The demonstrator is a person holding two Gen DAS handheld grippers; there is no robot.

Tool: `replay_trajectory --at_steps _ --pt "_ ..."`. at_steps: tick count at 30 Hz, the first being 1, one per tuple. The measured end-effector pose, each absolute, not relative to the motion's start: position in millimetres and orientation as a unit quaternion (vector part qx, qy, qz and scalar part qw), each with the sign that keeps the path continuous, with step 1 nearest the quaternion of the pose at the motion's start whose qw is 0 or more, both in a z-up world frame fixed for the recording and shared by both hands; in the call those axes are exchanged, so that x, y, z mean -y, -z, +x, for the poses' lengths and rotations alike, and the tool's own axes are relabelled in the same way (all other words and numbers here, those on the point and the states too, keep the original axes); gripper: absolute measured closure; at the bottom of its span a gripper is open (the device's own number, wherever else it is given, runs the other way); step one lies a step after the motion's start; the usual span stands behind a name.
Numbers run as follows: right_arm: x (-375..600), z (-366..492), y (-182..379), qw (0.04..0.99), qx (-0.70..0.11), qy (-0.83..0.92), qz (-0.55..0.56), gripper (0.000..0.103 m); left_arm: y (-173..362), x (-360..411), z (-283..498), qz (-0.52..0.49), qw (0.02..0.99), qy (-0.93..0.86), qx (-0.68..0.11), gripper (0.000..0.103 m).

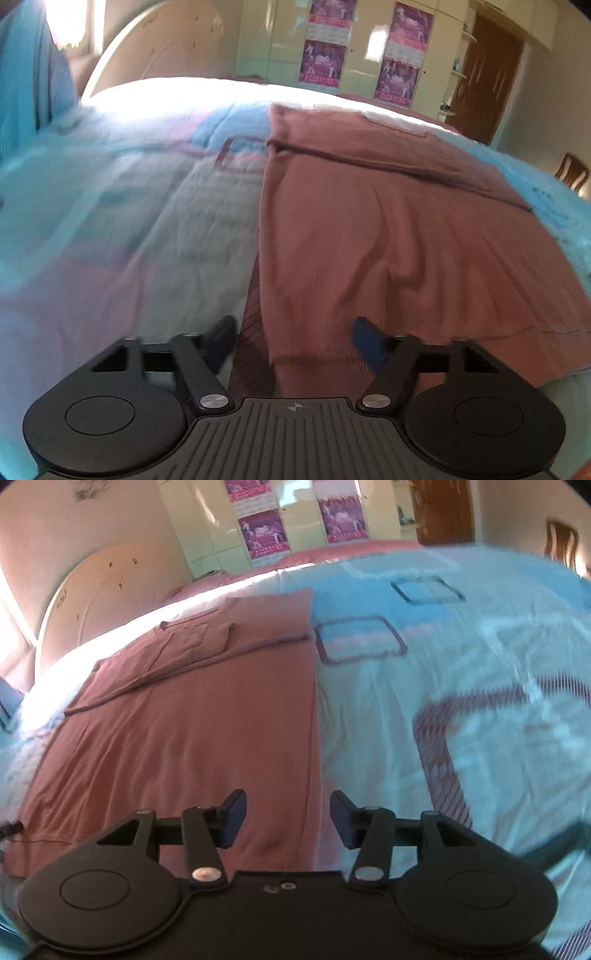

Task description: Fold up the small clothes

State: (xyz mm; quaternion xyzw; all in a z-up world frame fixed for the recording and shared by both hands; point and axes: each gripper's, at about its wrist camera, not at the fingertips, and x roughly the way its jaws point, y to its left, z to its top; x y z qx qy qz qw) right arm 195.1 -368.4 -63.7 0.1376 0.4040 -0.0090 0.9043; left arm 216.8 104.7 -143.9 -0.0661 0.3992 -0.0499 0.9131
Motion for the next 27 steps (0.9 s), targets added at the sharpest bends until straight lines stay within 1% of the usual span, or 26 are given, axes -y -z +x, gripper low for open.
replay_trajectory --at_steps 6,8,11,13,15,17,19,20,21,22,23,25,27 --pt "380.7 171.5 91.4 0.879 -0.421 0.003 0.226 0.053 155.7 -130.7 216.1 -0.157 0.895 0.089 -0.409 0.037" --pt "375.9 166.8 91.6 0.879 -0.415 -0.013 0.234 0.05 159.2 -137.7 218.8 -0.203 0.882 0.107 -0.411 0.037" --pt "373.5 167.1 92.9 0.87 -0.414 -0.05 0.263 0.051 167.4 -141.2 216.9 -0.258 0.867 0.126 -0.407 0.037" --pt "375.1 167.3 95.0 0.867 -0.41 -0.054 0.279 0.053 172.7 -143.0 214.4 -0.276 0.864 0.128 -0.401 0.042" --pt "379.7 165.4 97.0 0.861 -0.404 -0.058 0.304 0.058 178.5 -145.0 210.4 -0.297 0.858 0.131 -0.398 0.046" --pt "385.4 162.0 99.3 0.857 -0.398 -0.057 0.322 0.066 183.0 -147.0 208.7 -0.31 0.854 0.137 -0.394 0.048" --pt "392.3 160.5 103.6 0.851 -0.396 -0.055 0.342 0.067 184.7 -143.8 215.0 -0.319 0.851 0.137 -0.394 0.048" --pt "393.7 161.2 104.6 0.85 -0.395 -0.056 0.345 0.07 184.5 -141.7 219.6 -0.319 0.851 0.139 -0.394 0.049" --pt "394.1 163.1 105.0 0.849 -0.394 -0.058 0.348 0.074 183.1 -136.7 223.8 -0.311 0.854 0.139 -0.394 0.078" --pt "393.0 165.2 104.4 0.849 -0.394 -0.063 0.347 0.084 181.9 -130.9 227.5 -0.298 0.856 0.133 -0.401 0.099" --pt "391.2 165.5 101.7 0.852 -0.39 -0.07 0.343 0.087 179.5 -129.1 226.2 -0.297 0.858 0.129 -0.398 0.099" --pt "390.1 161.1 89.7 0.864 -0.369 -0.081 0.333 0.088 172.6 -129.4 218.6 -0.306 0.868 0.127 -0.37 0.099" --pt "392.3 151.2 77.5 0.876 -0.343 -0.097 0.324 0.088 172.0 -128.9 211.0 -0.288 0.877 0.118 -0.367 0.099"
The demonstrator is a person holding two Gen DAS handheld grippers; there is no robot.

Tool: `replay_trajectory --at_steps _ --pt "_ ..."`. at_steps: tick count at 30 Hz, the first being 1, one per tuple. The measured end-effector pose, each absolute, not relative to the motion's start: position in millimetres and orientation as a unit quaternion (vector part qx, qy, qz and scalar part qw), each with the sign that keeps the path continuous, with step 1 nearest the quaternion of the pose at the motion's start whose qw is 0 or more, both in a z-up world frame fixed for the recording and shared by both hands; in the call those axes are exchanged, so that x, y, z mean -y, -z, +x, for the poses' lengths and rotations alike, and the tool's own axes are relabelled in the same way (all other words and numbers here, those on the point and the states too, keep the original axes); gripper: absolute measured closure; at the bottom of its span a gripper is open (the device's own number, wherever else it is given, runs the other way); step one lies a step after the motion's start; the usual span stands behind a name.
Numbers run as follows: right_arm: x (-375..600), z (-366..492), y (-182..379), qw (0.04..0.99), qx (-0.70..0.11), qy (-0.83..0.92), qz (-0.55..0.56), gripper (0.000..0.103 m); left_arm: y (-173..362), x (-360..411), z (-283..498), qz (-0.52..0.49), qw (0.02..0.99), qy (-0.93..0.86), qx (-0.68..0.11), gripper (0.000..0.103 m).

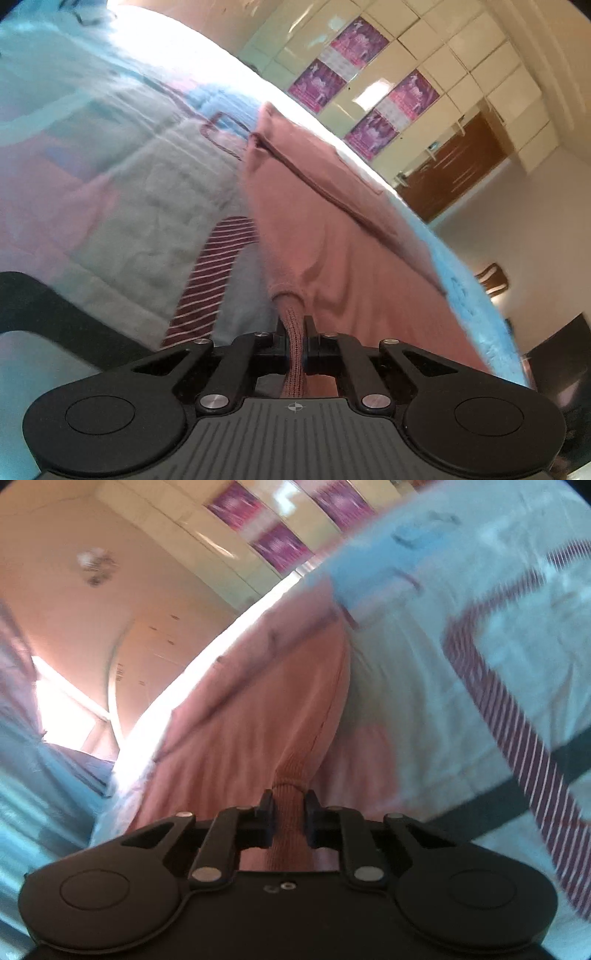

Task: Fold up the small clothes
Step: 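Grasp the ribbed hem with both grippers and lift it off the bed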

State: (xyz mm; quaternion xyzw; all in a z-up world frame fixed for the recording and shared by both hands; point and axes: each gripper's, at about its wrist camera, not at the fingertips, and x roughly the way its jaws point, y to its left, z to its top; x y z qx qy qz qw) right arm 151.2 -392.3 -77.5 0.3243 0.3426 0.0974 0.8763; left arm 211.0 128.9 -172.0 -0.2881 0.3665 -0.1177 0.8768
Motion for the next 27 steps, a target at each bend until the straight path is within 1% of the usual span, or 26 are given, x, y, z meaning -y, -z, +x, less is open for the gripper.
replay_trajectory --at_steps 1,2,4,6,7,8,9,10,11,13,15,16,18,20,21,24,27 --pt "393.9 148.3 77.0 0.88 -0.338 -0.099 0.319 0.088 178.4 -129.4 210.2 -0.283 0.874 0.114 -0.377 0.099" --pt "396.1 149.6 84.7 0.877 -0.356 -0.085 0.311 0.088 185.6 -130.4 210.7 -0.285 0.869 0.112 -0.388 0.099" --pt "396.5 156.1 101.3 0.867 -0.392 -0.068 0.3 0.088 193.7 -134.7 210.9 -0.308 0.863 0.113 -0.385 0.098" --pt "396.8 155.4 104.0 0.865 -0.387 -0.072 0.312 0.085 196.6 -139.2 213.8 -0.333 0.853 0.113 -0.385 0.098" --pt "398.2 155.3 103.1 0.863 -0.383 -0.071 0.321 0.075 196.4 -139.4 215.3 -0.336 0.852 0.114 -0.386 0.098" --pt "399.6 155.3 102.0 0.865 -0.379 -0.065 0.324 0.072 196.6 -139.0 216.0 -0.332 0.853 0.113 -0.387 0.096" --pt "401.1 155.3 100.1 0.869 -0.373 -0.06 0.319 0.068 196.5 -138.0 216.3 -0.326 0.855 0.112 -0.387 0.092" --pt "404.0 154.2 98.7 0.874 -0.366 -0.056 0.314 0.056 195.8 -136.2 217.6 -0.321 0.857 0.111 -0.387 0.09" --pt "406.6 156.4 97.7 0.876 -0.361 -0.054 0.314 0.051 195.7 -134.6 218.5 -0.317 0.859 0.11 -0.387 0.09" --pt "409.9 164.4 99.5 0.874 -0.361 -0.056 0.321 0.051 194.5 -130.3 224.4 -0.312 0.862 0.11 -0.383 0.083" --pt "410.8 175.9 105.7 0.867 -0.368 -0.073 0.329 0.052 196.0 -128.4 228.3 -0.317 0.862 0.112 -0.38 0.082" --pt "409.0 177.4 108.8 0.862 -0.372 -0.084 0.333 0.052 196.3 -127.0 230.1 -0.314 0.863 0.111 -0.381 0.082" --pt "408.9 181.5 110.1 0.85 -0.383 -0.107 0.346 0.056 195.2 -126.8 229.6 -0.31 0.864 0.115 -0.381 0.083" --pt "409.6 175.3 111.7 0.83 -0.395 -0.14 0.368 0.065 196.8 -129.9 226.5 -0.308 0.863 0.119 -0.382 0.088" --pt "410.2 171.9 113.7 0.823 -0.399 -0.149 0.374 0.067 198.5 -131.9 224.9 -0.307 0.863 0.117 -0.383 0.091" --pt "415.2 161.7 119.5 0.815 -0.393 -0.154 0.396 0.072 205.8 -140.7 220.9 -0.339 0.853 0.12 -0.378 0.091" --pt "429.3 159.6 121.7 0.811 -0.363 -0.135 0.438 0.069 204.9 -139.0 220.8 -0.34 0.853 0.12 -0.378 0.091"
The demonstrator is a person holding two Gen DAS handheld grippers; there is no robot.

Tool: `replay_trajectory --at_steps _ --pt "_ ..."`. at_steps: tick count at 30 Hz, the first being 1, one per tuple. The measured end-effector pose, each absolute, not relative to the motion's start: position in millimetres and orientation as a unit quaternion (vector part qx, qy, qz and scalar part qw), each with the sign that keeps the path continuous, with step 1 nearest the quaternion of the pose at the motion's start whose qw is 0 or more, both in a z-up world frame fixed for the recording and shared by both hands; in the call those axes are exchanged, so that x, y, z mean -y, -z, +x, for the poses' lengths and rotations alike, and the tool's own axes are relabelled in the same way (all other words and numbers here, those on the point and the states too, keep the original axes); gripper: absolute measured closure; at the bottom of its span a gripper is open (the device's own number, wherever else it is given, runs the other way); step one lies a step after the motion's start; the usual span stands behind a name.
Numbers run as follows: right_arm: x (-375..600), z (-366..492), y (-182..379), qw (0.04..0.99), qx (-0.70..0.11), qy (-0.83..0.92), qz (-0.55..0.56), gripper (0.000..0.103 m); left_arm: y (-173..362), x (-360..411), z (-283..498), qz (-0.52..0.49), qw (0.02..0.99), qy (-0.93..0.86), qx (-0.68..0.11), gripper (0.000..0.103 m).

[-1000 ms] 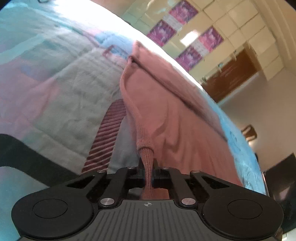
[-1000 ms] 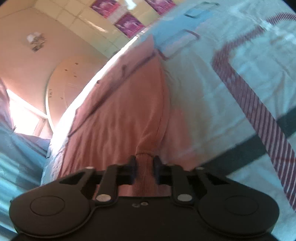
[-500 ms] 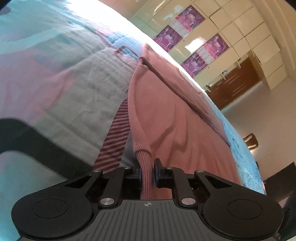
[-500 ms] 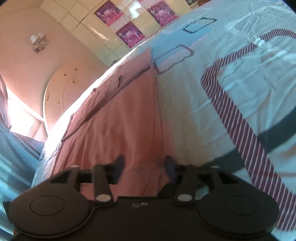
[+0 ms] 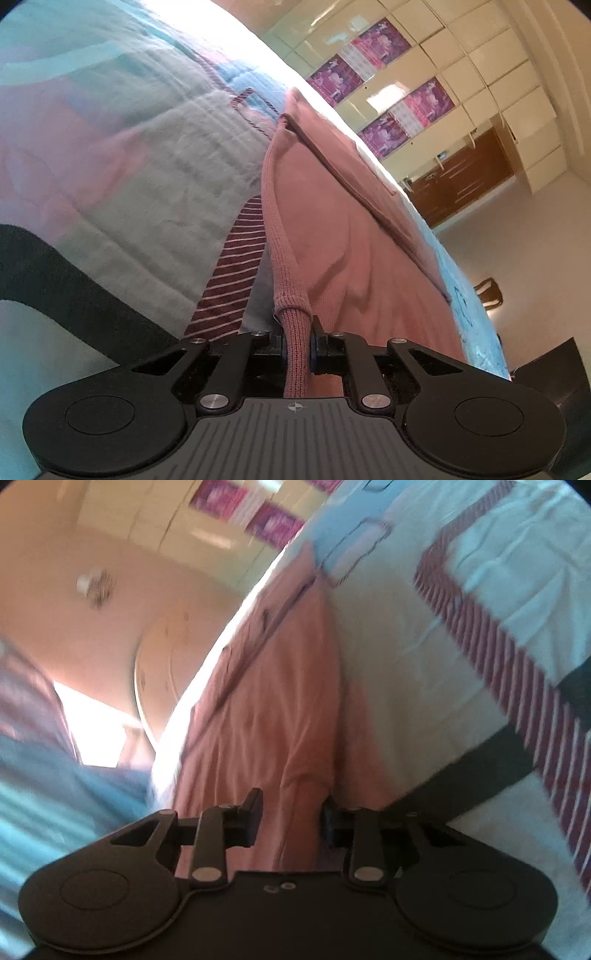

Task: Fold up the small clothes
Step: 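Grasp the ribbed hem with both grippers and lift it off the bed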

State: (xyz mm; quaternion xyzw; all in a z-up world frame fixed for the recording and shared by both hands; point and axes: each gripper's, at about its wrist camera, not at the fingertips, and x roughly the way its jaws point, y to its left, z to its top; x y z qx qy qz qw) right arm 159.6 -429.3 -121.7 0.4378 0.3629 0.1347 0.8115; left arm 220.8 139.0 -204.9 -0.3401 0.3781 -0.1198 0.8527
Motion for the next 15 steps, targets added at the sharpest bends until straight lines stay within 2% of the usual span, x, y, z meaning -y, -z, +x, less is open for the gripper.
replay_trajectory --at_steps 3,4,6,8,10,13,15 --pt "430.2 171.2 122.3 0.806 -0.364 -0.135 0.446 0.074 200.7 -133.4 221.0 -0.321 0.859 0.116 -0.383 0.091" --pt "427.8 172.8 120.7 0.807 -0.368 -0.138 0.441 0.083 199.2 -132.5 220.8 -0.317 0.859 0.117 -0.384 0.091" --pt "418.3 170.5 114.0 0.82 -0.389 -0.131 0.399 0.095 193.9 -131.4 218.7 -0.3 0.868 0.116 -0.379 0.098" --pt "408.4 163.5 101.2 0.843 -0.391 -0.118 0.35 0.095 181.5 -132.7 211.8 -0.303 0.879 0.126 -0.346 0.098" --pt "412.9 149.0 81.6 0.861 -0.349 -0.14 0.342 0.096 181.7 -131.1 214.5 -0.275 0.885 0.108 -0.361 0.098" --pt "414.0 157.5 98.2 0.856 -0.405 -0.102 0.305 0.096 196.3 -133.1 215.6 -0.295 0.874 0.103 -0.374 0.098" --pt "414.8 156.4 100.1 0.854 -0.401 -0.102 0.315 0.096 195.9 -137.9 212.4 -0.329 0.866 0.099 -0.363 0.098"
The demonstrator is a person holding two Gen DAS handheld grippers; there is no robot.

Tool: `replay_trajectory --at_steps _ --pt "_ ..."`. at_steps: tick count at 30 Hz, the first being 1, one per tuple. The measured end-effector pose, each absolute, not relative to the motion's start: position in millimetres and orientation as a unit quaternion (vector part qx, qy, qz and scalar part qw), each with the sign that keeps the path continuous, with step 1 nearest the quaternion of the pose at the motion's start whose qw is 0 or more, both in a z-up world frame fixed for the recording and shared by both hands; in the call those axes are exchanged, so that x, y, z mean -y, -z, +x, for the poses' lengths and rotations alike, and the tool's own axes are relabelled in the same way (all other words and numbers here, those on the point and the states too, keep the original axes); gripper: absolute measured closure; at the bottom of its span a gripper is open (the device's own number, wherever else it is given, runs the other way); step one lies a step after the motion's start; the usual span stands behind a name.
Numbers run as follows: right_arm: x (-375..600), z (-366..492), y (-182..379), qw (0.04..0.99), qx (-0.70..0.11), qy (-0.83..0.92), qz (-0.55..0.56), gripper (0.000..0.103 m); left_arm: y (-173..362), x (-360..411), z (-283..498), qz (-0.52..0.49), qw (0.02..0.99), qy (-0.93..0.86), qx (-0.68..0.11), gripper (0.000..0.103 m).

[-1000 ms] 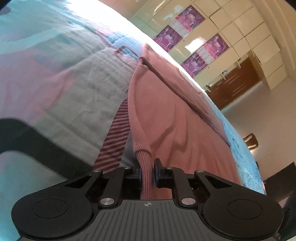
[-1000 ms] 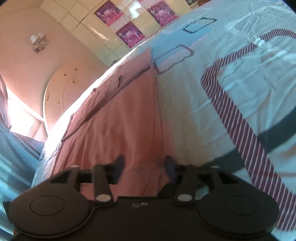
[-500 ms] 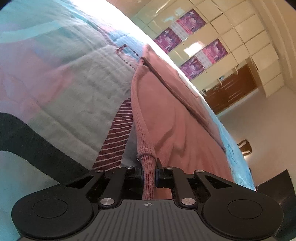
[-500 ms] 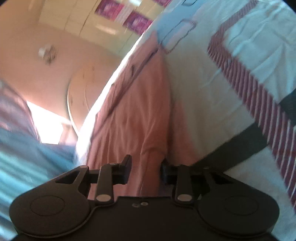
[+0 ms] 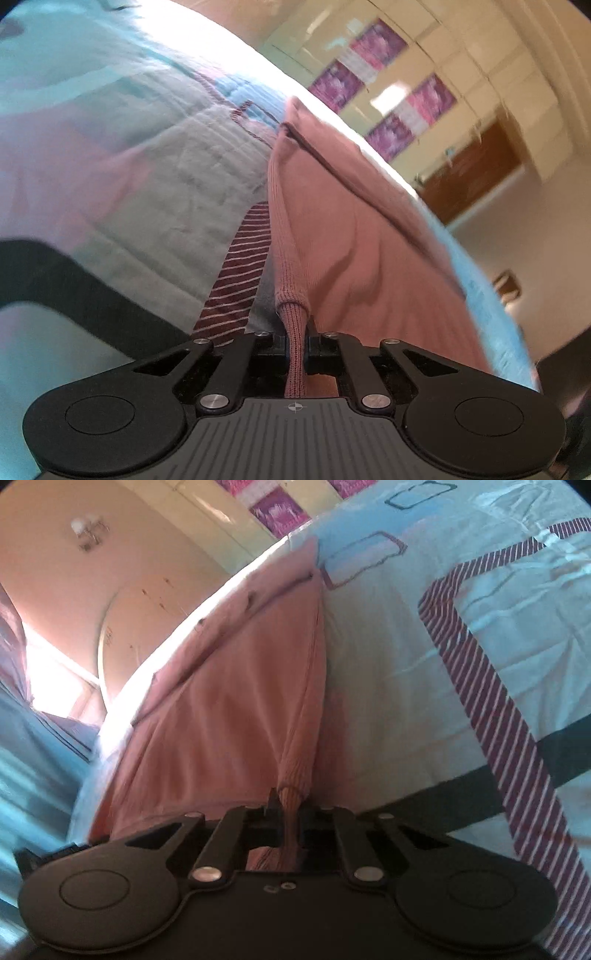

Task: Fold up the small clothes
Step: 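Grasp the ribbed hem with both grippers and lift it off the bed, then fold the held hem over toward the collar and open both grippers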

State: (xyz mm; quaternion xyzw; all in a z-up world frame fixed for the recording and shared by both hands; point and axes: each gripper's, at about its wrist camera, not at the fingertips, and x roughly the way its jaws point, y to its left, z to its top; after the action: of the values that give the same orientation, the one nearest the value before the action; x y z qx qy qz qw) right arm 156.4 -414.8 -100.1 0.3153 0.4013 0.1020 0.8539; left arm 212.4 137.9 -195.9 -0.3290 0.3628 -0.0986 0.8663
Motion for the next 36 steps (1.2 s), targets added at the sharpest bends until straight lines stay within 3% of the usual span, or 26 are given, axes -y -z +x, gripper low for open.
replay_trajectory --at_steps 9,14,19,30,32,33,34,35,36 --pt "420.9 181.0 24.2 0.883 -0.291 -0.127 0.345 0.096 161.6 -150.6 229.0 -0.452 0.841 0.122 -0.272 0.098" --pt "414.6 259.1 -11.8 0.902 -0.267 -0.115 0.319 0.096 120.0 -142.6 309.9 -0.462 0.845 0.138 -0.231 0.098" --pt "422.1 355.5 -27.9 0.897 -0.286 -0.072 0.33 0.095 102.0 -122.2 417.8 -0.438 0.854 0.148 -0.241 0.098" --pt "447.7 530.5 66.6 0.848 -0.364 0.005 0.385 0.095 155.9 -90.1 612.1 -0.389 0.847 0.141 -0.333 0.098" --pt "448.4 544.1 78.9 0.845 -0.368 0.001 0.389 0.086 164.8 -89.3 628.0 -0.377 0.848 0.129 -0.35 0.097" --pt "449.2 548.8 84.5 0.846 -0.366 0.002 0.387 0.08 165.8 -92.7 631.9 -0.384 0.844 0.13 -0.35 0.09" --pt "449.7 549.1 84.8 0.852 -0.359 0.004 0.382 0.064 167.4 -96.5 633.1 -0.391 0.846 0.133 -0.337 0.064" --pt "450.4 546.7 83.8 0.86 -0.345 0.004 0.375 0.058 163.6 -101.6 628.9 -0.39 0.854 0.131 -0.317 0.054" --pt "450.8 543.3 81.0 0.867 -0.334 -0.002 0.371 0.058 158.1 -105.9 626.1 -0.381 0.867 0.121 -0.298 0.032"
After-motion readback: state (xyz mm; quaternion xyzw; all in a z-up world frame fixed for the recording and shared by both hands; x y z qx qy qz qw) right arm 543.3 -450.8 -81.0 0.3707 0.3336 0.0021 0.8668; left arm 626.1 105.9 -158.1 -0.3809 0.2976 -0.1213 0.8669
